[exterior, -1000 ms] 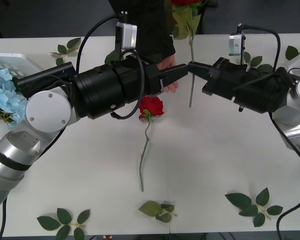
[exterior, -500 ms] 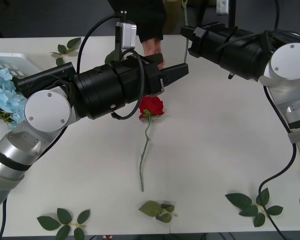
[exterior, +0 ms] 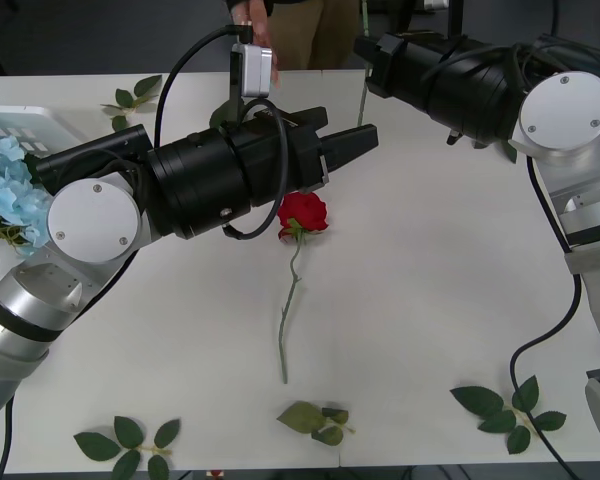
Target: Place the red flowers into the right box and the blue flowers into the left box. If a person shows an open palm, hand one flower to the person first, then continue sorting.
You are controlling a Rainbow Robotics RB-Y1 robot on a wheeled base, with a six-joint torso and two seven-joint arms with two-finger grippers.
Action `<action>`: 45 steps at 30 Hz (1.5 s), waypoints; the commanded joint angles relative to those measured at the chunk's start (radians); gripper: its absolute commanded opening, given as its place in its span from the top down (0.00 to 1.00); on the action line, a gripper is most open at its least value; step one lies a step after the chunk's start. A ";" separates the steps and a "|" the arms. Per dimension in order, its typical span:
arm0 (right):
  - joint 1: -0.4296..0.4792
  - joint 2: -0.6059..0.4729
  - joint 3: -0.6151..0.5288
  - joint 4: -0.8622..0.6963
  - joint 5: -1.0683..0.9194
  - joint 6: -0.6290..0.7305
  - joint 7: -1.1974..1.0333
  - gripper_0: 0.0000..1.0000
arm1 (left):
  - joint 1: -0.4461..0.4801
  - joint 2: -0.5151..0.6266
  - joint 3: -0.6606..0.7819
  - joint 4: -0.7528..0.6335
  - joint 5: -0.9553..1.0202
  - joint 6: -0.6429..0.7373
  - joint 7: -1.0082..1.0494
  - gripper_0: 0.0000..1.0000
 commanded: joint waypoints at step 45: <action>0.023 -0.068 -0.108 -0.103 -0.043 0.147 0.000 0.00 | -0.030 0.009 -0.015 -0.024 0.026 -0.013 -0.047 0.00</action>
